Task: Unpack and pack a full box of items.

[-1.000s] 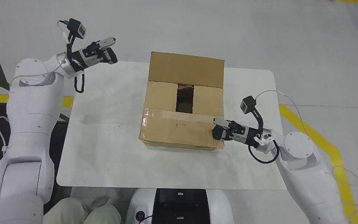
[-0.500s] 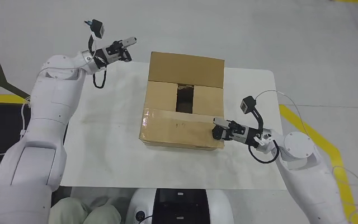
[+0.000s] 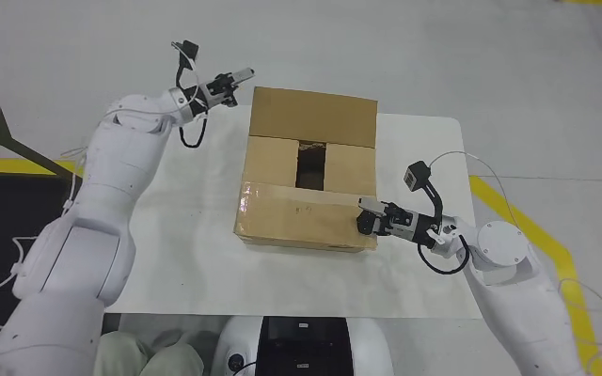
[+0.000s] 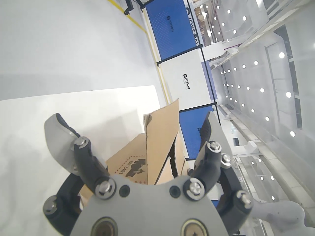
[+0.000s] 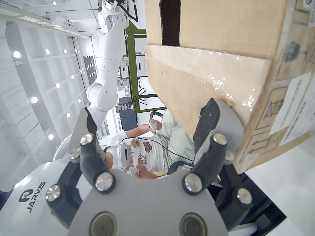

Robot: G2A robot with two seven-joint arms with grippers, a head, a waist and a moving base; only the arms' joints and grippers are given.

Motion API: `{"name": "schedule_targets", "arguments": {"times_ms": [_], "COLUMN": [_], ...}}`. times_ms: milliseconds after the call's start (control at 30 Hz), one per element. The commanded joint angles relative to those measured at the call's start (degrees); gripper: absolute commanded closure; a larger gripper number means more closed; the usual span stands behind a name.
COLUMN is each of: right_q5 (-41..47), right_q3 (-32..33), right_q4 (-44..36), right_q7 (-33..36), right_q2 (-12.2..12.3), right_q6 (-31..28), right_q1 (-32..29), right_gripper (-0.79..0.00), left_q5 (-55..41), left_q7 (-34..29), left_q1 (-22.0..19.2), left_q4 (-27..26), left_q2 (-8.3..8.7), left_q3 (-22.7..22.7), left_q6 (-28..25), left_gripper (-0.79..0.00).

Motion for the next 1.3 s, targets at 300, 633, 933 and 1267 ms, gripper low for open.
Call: {"name": "schedule_targets", "arguments": {"times_ms": [300, 633, 933, 1267], "right_q5": [0.00, 0.00, 0.00, 0.00], "right_q3": [0.00, 0.00, 0.00, 0.00], "right_q4": [0.00, 0.00, 0.00, 0.00], "right_q7": [0.00, 0.00, 0.00, 0.00], "right_q2": [0.00, 0.00, 0.00, 0.00], "right_q6": [0.00, 0.00, 0.00, 0.00], "right_q1": [0.00, 0.00, 0.00, 0.00], "right_gripper": [-0.785, -0.785, -0.785, -0.785], "left_q5": [-4.22, -11.30, -22.97, -29.39], "left_q7": [-2.81, -7.25, -18.33, -32.24], "left_q1": [-2.87, -4.12, -4.84, -4.44], "left_q4": [5.48, 9.05, 11.52, 9.95], "left_q2": [-4.32, -6.81, -7.19, -5.97], "left_q3": [2.25, 0.96, -3.84, -7.94], "left_q6": [2.01, 3.12, 7.23, 9.24], "left_gripper": [-0.785, -0.785, -0.785, -0.785]}}
